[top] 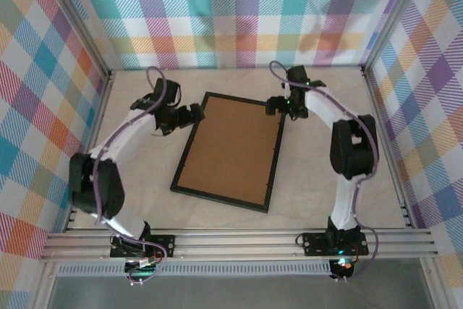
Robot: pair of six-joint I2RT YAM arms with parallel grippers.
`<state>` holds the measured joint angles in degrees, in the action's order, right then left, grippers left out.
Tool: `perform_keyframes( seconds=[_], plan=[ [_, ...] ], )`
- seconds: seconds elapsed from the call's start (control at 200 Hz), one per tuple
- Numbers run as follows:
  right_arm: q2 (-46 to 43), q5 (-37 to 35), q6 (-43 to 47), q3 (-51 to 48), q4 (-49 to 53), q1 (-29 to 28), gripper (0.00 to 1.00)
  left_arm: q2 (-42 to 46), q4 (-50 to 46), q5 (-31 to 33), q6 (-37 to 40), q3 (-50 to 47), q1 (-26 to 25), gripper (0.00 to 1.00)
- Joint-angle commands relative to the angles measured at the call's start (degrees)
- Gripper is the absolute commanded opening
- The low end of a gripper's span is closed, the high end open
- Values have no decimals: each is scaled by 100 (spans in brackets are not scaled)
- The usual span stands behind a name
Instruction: Put the photo into the frame
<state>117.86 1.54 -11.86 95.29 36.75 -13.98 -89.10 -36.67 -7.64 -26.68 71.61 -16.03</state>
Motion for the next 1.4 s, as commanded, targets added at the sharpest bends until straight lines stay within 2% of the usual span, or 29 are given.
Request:
perform_keyframes(
  seconds=[0.0, 0.14, 0.26, 0.31, 0.43, 0.56, 0.695, 0.87, 1.015, 1.15, 1.395],
  plan=[
    [817, 314, 413, 1129, 139, 191, 99, 707, -1108, 19, -295, -623, -240, 100],
    [1733, 710, 638, 2468, 275, 246, 99, 1585, -1561, -123, -1175, -1739, -430, 100],
    [2114, 1180, 638, 2827, 103, 246, 99, 2239, -1319, -641, -2109, -2636, -605, 100],
    [2247, 1296, 653, 2958, 193, 246, 100, 2381, -1298, -641, -2363, -2793, -716, 100],
    [2348, 1570, 566, 2902, 227, 244, 98, 2384, -1047, -458, -2552, -2929, -941, 100],
    [2155, 1937, 415, 2401, -18, 220, 94, 2089, -182, -744, -2890, -3281, -979, 100],
    [1937, 1850, 532, 1960, -168, 194, 93, 1780, -41, -615, -2820, -3293, -1112, 100],
    [1905, 2018, 615, 1894, 2, 194, 89, 1466, 533, -509, -2880, -3390, -1121, 100],
    [1604, 2089, 499, 1421, -33, 194, 85, 1338, 521, 65, -2610, -2891, -1114, 100],
    [1158, 1700, 456, 882, 7, 195, 84, 1216, 629, 681, -2297, -2536, -1070, 100],
    [297, 1202, 362, -229, 157, 194, 84, 249, 1340, 919, -1783, -1855, -741, 100]
  ],
)
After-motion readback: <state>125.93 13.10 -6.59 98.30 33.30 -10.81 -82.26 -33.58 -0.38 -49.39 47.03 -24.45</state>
